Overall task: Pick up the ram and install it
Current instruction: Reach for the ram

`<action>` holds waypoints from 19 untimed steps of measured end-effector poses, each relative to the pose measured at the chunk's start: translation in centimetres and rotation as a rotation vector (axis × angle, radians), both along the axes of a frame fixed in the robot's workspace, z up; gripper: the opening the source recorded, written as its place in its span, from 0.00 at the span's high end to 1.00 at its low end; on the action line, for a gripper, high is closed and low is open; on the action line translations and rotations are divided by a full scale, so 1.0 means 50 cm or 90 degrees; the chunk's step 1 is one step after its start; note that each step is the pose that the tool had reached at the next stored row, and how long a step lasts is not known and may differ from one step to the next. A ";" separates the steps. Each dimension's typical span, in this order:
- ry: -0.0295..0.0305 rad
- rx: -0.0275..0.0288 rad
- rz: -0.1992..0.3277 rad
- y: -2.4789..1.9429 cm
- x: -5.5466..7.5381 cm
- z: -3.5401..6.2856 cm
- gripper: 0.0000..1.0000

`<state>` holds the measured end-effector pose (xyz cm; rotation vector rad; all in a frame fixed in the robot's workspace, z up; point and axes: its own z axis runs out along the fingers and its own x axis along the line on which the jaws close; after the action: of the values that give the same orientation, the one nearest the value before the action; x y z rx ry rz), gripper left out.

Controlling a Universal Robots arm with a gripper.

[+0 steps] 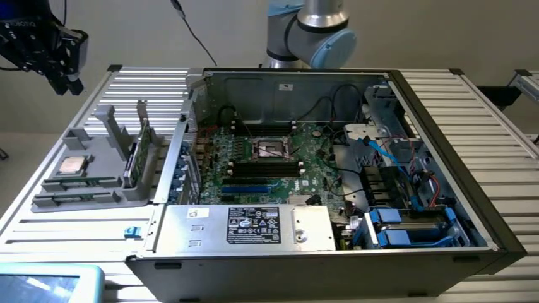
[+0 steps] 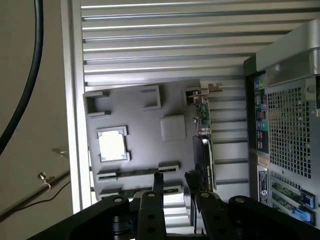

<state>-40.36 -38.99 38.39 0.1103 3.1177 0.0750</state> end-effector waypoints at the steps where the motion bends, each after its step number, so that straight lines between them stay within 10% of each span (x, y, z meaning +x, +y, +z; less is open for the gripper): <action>1: 0.0000 0.0000 0.000 0.0002 -0.008 0.000 0.70; 10: 0.0001 0.0000 0.000 0.0018 -0.090 -0.003 0.70; 19: 0.0001 0.0003 0.039 0.0019 -0.091 -0.003 0.70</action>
<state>-44.91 -38.89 38.26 0.0147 3.1213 0.0767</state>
